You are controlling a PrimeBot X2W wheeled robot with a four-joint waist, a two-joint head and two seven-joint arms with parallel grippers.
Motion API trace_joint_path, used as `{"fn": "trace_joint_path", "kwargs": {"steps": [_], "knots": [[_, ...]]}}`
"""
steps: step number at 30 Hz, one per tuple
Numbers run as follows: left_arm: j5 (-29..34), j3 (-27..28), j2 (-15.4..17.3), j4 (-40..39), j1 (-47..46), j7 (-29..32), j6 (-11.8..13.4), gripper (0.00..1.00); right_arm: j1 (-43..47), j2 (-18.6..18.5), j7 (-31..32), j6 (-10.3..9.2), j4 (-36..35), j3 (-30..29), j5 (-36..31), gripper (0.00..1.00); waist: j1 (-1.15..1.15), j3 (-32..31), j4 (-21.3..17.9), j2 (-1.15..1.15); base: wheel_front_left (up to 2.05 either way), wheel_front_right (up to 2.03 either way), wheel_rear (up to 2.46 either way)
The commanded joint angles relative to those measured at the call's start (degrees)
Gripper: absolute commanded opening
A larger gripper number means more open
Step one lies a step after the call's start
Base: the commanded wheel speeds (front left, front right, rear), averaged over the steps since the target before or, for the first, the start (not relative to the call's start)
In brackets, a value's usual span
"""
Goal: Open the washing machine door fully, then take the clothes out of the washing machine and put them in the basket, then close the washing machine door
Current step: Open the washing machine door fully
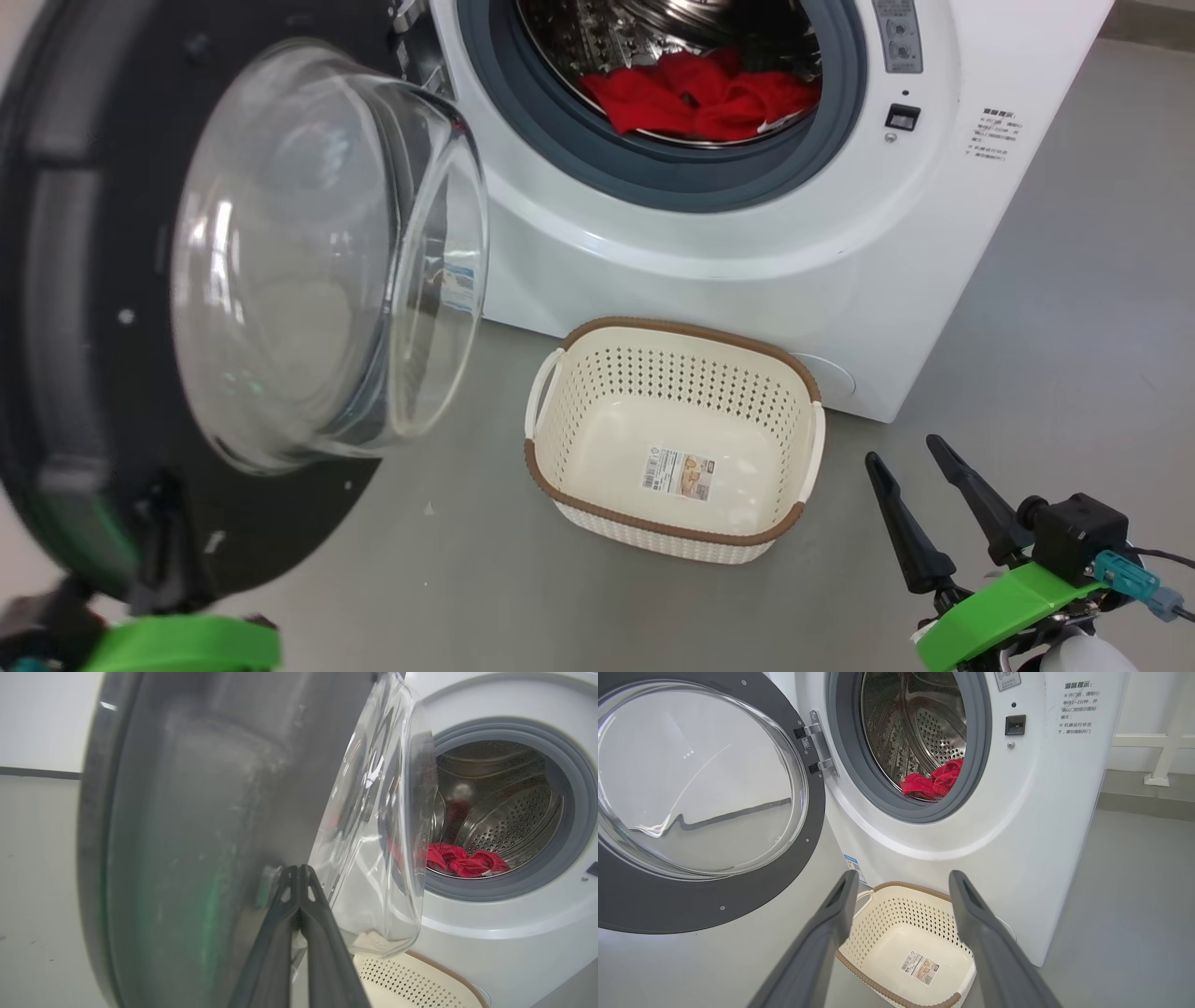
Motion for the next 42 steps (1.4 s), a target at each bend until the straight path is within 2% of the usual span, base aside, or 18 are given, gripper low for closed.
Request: {"fn": "trace_joint_path", "kwargs": {"steps": [1, 15, 34, 42], "knots": [[0.9, 4.5, 2.4, -1.8, -4.0, -0.9, -0.1, 0.0, -1.5, -0.9, -0.5, 0.29, -1.6, 1.2, -0.5, 1.0, 0.0, 0.4, -0.1, 0.0, 0.0, 0.0, 0.0], [4.8, 15.9, 5.3, 4.9, -11.7, -0.9, -2.2, 0.0, -2.8, -1.9, -0.5, 0.29, -2.0, 1.5, -0.5, 1.0, 0.0, 3.7, -1.2, 0.0, 0.0, 0.0, 0.0], [9.8, 25.6, 10.5, 14.5, -21.2, -0.9, -4.4, 0.0, -6.0, -3.3, -0.5, 0.29, -2.8, 2.3, -0.6, 1.0, 0.0, 9.5, -3.2, 0.0, 0.0, 0.0, 0.0], [12.1, 29.2, 13.1, 18.3, -24.6, -0.9, -4.2, 0.0, -7.6, -4.0, -0.5, 0.29, -3.2, 2.1, -0.8, 1.0, 0.0, 12.3, -3.9, 0.0, 0.0, 0.0, 0.0]]}}
